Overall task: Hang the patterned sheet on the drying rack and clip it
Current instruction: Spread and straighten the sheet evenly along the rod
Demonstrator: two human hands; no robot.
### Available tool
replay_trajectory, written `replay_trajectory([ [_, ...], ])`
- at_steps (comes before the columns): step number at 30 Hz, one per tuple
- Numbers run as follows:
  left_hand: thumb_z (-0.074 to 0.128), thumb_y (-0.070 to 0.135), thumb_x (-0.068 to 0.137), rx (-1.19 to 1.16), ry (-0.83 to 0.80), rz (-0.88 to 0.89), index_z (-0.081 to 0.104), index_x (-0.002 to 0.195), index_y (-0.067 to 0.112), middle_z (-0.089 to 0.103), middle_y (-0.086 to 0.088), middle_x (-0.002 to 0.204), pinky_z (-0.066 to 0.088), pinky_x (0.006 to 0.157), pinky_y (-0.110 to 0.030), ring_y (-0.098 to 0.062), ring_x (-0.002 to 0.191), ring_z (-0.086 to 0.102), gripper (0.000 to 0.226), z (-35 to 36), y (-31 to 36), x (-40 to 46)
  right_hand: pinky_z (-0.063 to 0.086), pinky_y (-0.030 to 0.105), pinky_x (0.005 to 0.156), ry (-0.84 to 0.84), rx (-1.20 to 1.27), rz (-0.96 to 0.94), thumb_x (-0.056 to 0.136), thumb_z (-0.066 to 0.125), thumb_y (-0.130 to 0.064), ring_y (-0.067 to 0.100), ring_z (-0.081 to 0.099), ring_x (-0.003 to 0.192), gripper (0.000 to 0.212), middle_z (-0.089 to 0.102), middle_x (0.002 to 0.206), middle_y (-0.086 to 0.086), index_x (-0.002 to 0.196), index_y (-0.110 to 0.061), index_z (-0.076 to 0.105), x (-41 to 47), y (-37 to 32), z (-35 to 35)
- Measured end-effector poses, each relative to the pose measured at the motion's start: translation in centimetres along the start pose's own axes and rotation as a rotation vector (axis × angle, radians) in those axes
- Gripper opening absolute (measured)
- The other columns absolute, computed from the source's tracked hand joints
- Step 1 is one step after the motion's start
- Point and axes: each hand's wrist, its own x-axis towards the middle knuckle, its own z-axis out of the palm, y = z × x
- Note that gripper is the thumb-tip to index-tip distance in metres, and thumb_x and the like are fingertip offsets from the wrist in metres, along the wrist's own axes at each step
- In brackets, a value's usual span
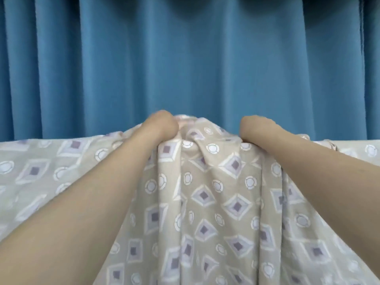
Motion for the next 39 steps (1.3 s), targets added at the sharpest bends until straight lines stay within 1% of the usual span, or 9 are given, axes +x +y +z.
replay_trajectory([
  [3, 0.055, 0.025, 0.092, 0.255, -0.546, -0.002, 0.066, 0.082, 0.013, 0.066, -0.002, 0.074, 0.045, 0.05, -0.019, -0.017, 0.056, 0.061, 0.019, 0.0, -0.5, -1.0, 0.039, 0.028, 0.064, -0.018, 0.051, -0.027, 0.088, 0.044, -0.011, 0.023, 0.05, 0.069, 0.017, 0.053, 0.08, 0.004, 0.072, -0.013, 0.046, -0.8, -0.6, -0.4],
  [6, 0.053, 0.021, 0.092, 0.229, -0.606, 0.027, 0.064, 0.076, 0.014, 0.064, -0.001, 0.07, 0.046, 0.053, -0.02, -0.016, 0.054, 0.06, 0.021, -0.3, -0.6, -1.2, 0.045, 0.033, 0.067, 0.19, 0.356, -0.192, 0.098, 0.037, -0.032, 0.03, 0.056, 0.075, 0.034, 0.058, 0.083, 0.007, 0.076, -0.009, 0.051, -2.9, -2.6, -1.7],
  [12, 0.04, 0.023, 0.085, -0.229, 0.098, -0.098, 0.063, 0.075, 0.009, 0.069, -0.006, 0.078, 0.048, 0.069, -0.031, -0.026, 0.075, 0.061, 0.028, 0.9, -0.8, -0.6, 0.037, 0.035, 0.073, 0.043, 0.262, -0.402, 0.102, 0.021, -0.045, 0.027, 0.048, 0.081, 0.05, 0.05, 0.076, 0.0, 0.068, -0.018, 0.045, -7.7, -6.6, 0.0],
  [17, 0.036, 0.034, 0.093, 0.101, 0.669, 0.105, 0.048, 0.076, 0.012, 0.055, -0.003, 0.067, 0.04, 0.059, -0.035, -0.031, 0.067, 0.051, 0.03, 1.0, -4.3, -7.2, 0.031, 0.034, 0.074, -0.037, 0.158, -0.308, 0.1, 0.02, -0.034, 0.027, 0.045, 0.088, 0.038, 0.046, 0.082, -0.001, 0.079, -0.018, 0.047, -7.2, -6.9, -0.5],
  [21, 0.037, 0.069, 0.085, 0.282, 0.327, -0.054, 0.049, 0.085, 0.02, 0.063, 0.001, 0.089, 0.042, 0.067, -0.035, -0.025, 0.087, 0.056, 0.051, 1.7, -8.9, -12.8, 0.034, 0.032, 0.067, 0.061, 0.161, -0.354, 0.093, 0.034, -0.007, 0.025, 0.047, 0.076, 0.023, 0.043, 0.076, -0.001, 0.073, -0.015, 0.041, -7.2, -9.1, -0.7],
  [24, 0.032, 0.085, 0.078, 0.421, -0.028, -0.194, 0.056, 0.077, 0.026, 0.062, 0.001, 0.118, 0.043, 0.075, -0.036, -0.024, 0.109, 0.058, 0.064, 2.2, -12.1, -14.2, 0.038, 0.033, 0.064, 0.284, 0.364, -0.43, 0.085, 0.038, 0.006, 0.029, 0.049, 0.077, 0.028, 0.053, 0.092, 0.006, 0.104, -0.011, 0.048, -7.3, -11.8, 0.5],
  [29, 0.028, 0.094, 0.067, 0.45, 0.043, -0.243, 0.062, 0.079, 0.019, 0.069, 0.003, 0.091, 0.047, 0.072, -0.033, -0.025, 0.093, 0.064, 0.083, 2.3, -14.8, -13.7, 0.044, 0.036, 0.075, 0.389, 0.502, -0.633, 0.097, 0.032, -0.01, 0.02, 0.057, 0.096, 0.03, 0.059, 0.112, -0.007, 0.114, -0.027, 0.05, -6.9, -13.6, 2.5],
  [34, 0.04, 0.074, 0.084, 0.163, -0.147, -0.102, 0.055, 0.074, 0.017, 0.068, 0.002, 0.056, 0.053, 0.072, -0.03, -0.016, 0.064, 0.066, 0.06, 4.0, -13.9, -12.6, 0.038, 0.035, 0.067, 0.379, 0.302, -0.598, 0.101, 0.016, -0.05, 0.026, 0.06, 0.088, 0.043, 0.064, 0.096, -0.004, 0.102, -0.023, 0.049, -6.8, -12.5, 3.4],
  [39, 0.04, 0.026, 0.098, -0.239, -0.307, -0.085, 0.05, 0.078, 0.01, 0.072, -0.01, 0.076, 0.05, 0.048, -0.026, -0.031, 0.059, 0.066, 0.027, 5.3, -14.0, -11.6, 0.032, 0.033, 0.063, 0.384, 0.235, -0.634, 0.1, 0.013, -0.054, 0.026, 0.059, 0.088, 0.047, 0.063, 0.093, -0.002, 0.085, -0.024, 0.046, -7.3, -12.3, 2.9],
])
